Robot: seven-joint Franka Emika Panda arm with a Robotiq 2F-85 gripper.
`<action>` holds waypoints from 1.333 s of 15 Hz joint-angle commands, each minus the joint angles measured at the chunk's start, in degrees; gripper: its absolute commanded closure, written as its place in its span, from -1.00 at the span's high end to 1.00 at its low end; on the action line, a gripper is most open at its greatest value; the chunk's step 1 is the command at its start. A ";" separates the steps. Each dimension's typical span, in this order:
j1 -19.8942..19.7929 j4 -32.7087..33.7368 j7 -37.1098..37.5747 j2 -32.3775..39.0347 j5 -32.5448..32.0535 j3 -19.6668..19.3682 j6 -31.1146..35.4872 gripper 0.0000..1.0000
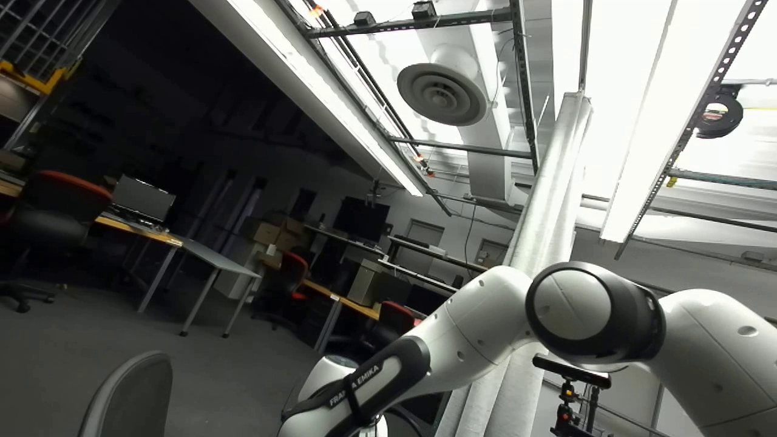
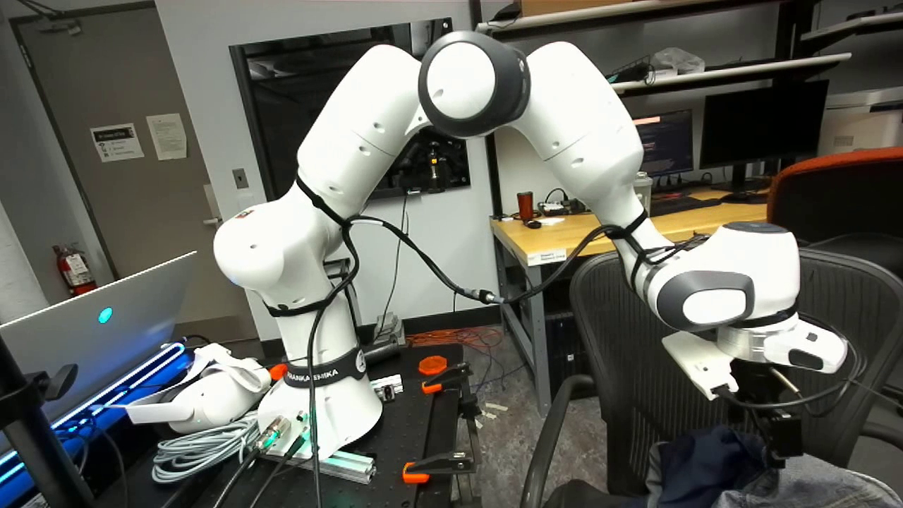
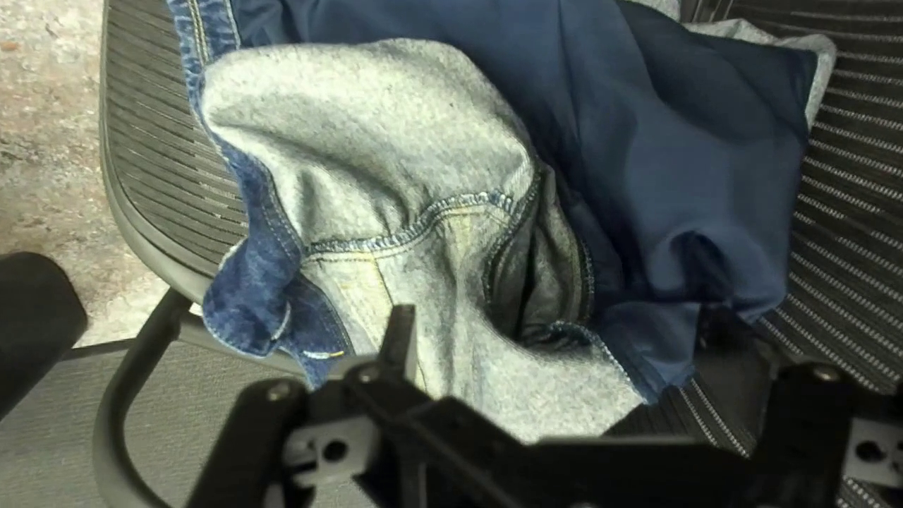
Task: Hang the jean jacket on the backrest of the black chair
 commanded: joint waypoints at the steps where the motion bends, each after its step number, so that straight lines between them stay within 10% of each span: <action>1: -0.13 10.69 -0.70 6.76 1.50 0.74 -3.73 1.00; 13: -2.08 32.06 -2.71 20.22 3.08 2.21 -19.64 1.00; 20: -3.00 39.14 -5.51 24.42 2.89 2.81 -23.80 -0.30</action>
